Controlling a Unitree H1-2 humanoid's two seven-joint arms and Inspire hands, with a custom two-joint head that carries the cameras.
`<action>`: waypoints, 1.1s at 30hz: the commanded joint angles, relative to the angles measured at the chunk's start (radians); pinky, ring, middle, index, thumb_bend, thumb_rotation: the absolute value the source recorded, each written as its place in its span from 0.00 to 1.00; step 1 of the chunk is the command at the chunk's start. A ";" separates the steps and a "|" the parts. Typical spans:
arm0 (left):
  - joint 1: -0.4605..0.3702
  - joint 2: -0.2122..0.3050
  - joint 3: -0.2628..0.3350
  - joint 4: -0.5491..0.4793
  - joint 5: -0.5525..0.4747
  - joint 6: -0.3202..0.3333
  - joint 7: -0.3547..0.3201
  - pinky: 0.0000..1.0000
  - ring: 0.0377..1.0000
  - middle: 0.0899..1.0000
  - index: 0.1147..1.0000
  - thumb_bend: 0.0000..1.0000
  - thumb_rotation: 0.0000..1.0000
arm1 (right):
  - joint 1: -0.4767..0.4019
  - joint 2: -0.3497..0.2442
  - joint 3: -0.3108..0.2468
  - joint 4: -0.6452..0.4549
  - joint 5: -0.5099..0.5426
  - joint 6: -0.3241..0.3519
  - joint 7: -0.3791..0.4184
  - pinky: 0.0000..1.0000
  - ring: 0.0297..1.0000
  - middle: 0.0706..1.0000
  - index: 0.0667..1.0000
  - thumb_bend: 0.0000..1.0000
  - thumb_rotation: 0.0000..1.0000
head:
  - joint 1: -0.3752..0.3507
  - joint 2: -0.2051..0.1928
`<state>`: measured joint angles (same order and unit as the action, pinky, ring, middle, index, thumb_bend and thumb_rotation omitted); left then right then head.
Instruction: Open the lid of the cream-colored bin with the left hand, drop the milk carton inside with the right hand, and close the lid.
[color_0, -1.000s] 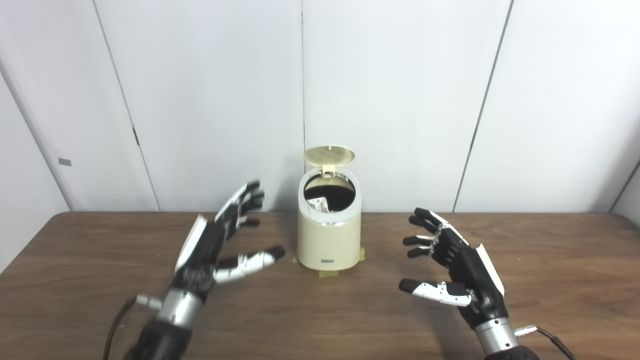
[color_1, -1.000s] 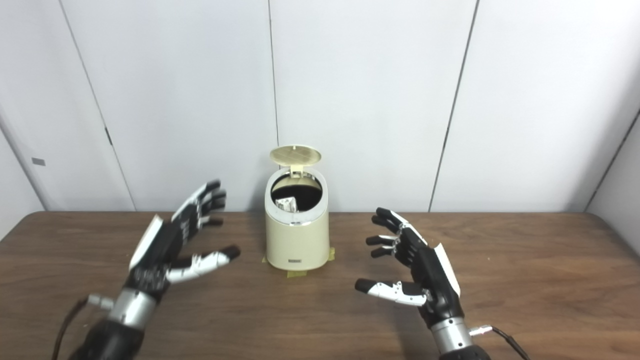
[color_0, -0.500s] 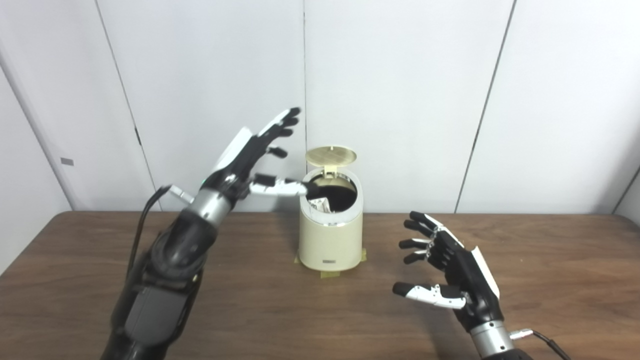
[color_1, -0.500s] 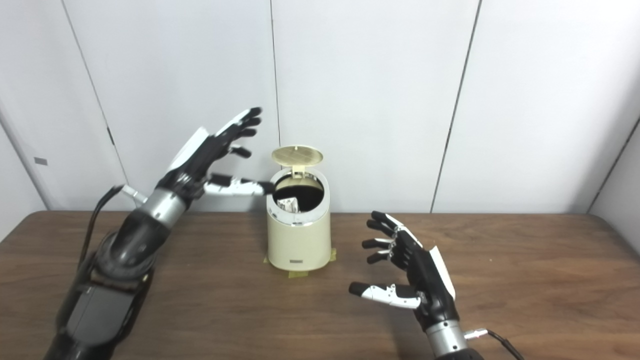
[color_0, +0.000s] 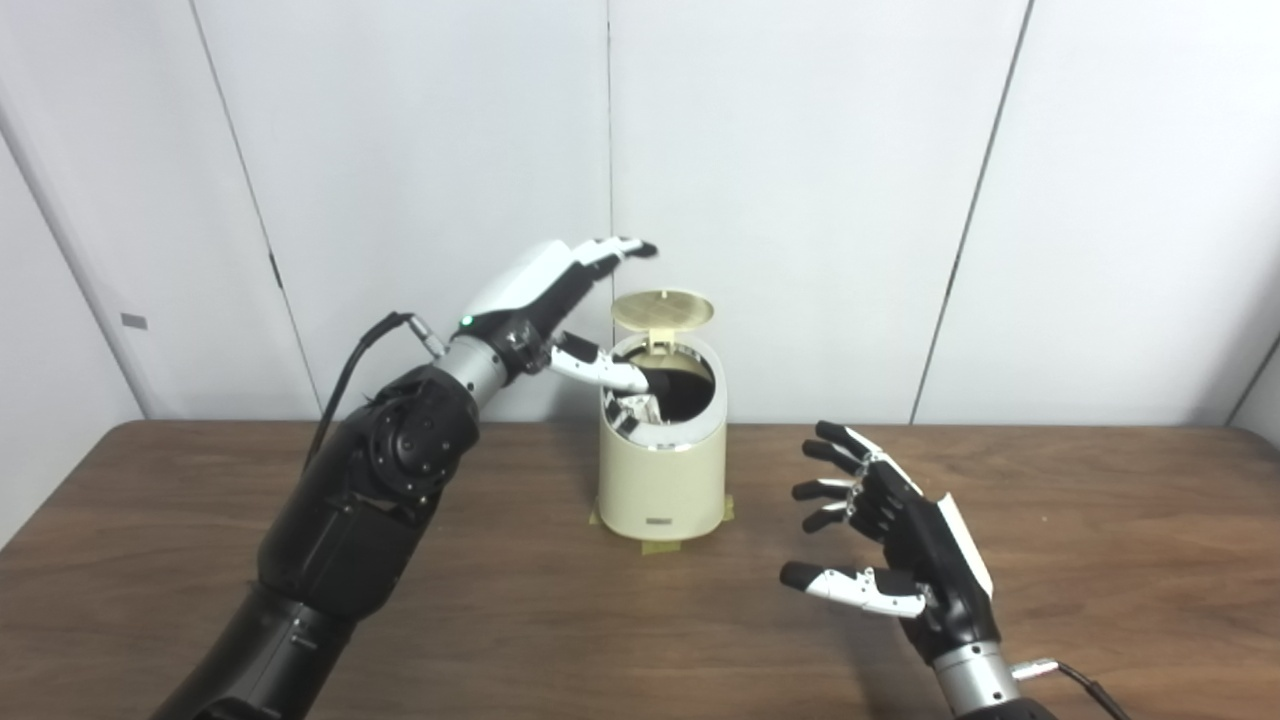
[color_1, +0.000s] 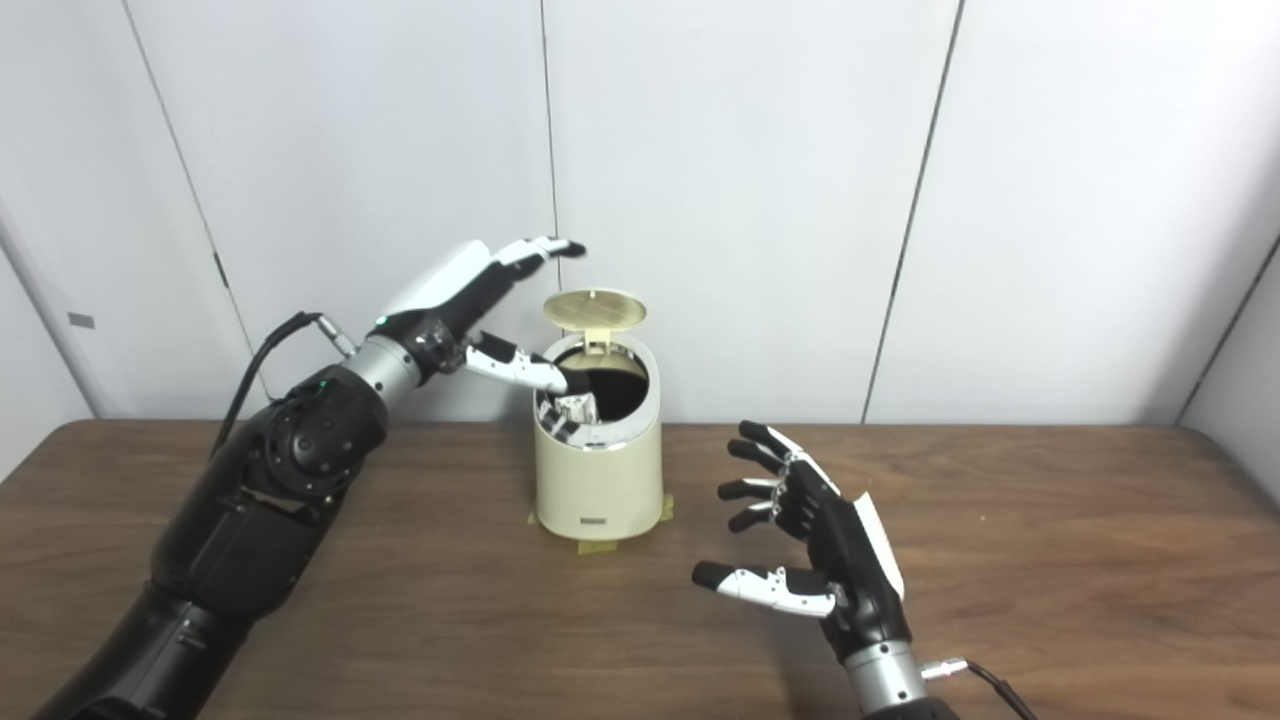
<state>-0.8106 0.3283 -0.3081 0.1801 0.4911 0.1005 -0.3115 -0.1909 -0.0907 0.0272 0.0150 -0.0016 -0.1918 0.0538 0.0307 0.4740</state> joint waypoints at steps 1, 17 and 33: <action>-0.060 0.028 -0.004 -0.008 0.022 -0.009 -0.016 0.99 1.00 0.94 0.91 0.94 0.36 | -0.035 0.002 -0.010 -0.022 0.019 -0.026 0.004 0.47 0.57 0.78 0.83 0.80 0.19 | -0.001 0.001; -0.040 0.069 -0.030 -0.046 0.067 -0.039 -0.099 1.00 1.00 0.87 0.84 0.93 0.37 | -0.028 0.015 0.000 -0.028 0.011 -0.020 0.007 0.48 0.59 0.78 0.83 0.78 0.20 | -0.009 0.004; 0.040 0.118 -0.055 -0.119 0.092 -0.113 -0.149 1.00 1.00 0.84 0.83 0.97 0.36 | -0.030 0.021 0.006 -0.047 -0.037 0.000 -0.002 0.48 0.57 0.79 0.83 0.79 0.24 | -0.026 0.015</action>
<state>-0.7339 0.4303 -0.3714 0.0912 0.5716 0.0141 -0.4722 -0.1903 -0.0748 0.0346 0.0107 -0.0369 -0.1853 0.0584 0.0031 0.4878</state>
